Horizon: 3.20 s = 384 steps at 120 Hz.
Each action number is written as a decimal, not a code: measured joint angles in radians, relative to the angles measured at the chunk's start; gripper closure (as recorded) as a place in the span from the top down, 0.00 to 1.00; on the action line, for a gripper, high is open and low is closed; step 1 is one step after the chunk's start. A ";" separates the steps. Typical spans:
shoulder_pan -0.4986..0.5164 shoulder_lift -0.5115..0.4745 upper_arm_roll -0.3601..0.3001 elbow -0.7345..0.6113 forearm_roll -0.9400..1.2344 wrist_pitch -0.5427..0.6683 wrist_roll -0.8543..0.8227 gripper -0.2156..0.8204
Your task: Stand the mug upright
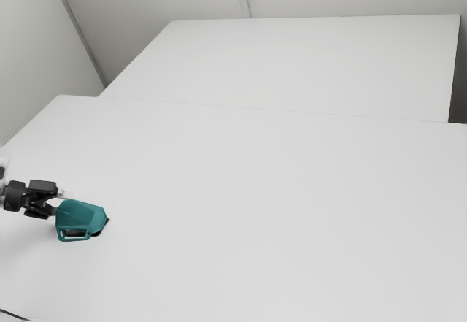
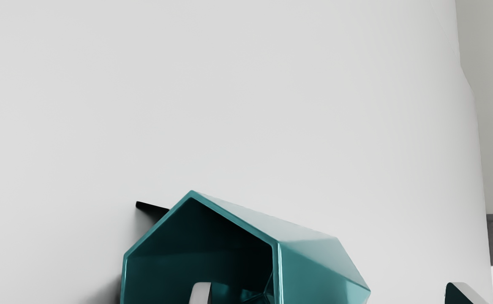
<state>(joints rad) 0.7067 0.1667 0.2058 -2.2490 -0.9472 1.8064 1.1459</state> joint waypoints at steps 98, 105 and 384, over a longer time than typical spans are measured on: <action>-0.007 0.024 -0.011 -0.015 -0.035 -0.020 -0.015 0.23; -0.007 0.023 -0.016 -0.015 -0.036 -0.019 -0.016 0.18; -0.630 -0.315 -0.262 -0.084 1.077 0.364 -0.920 0.05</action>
<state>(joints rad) 0.0769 -0.1483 -0.0558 -2.3330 0.1295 2.1699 0.2261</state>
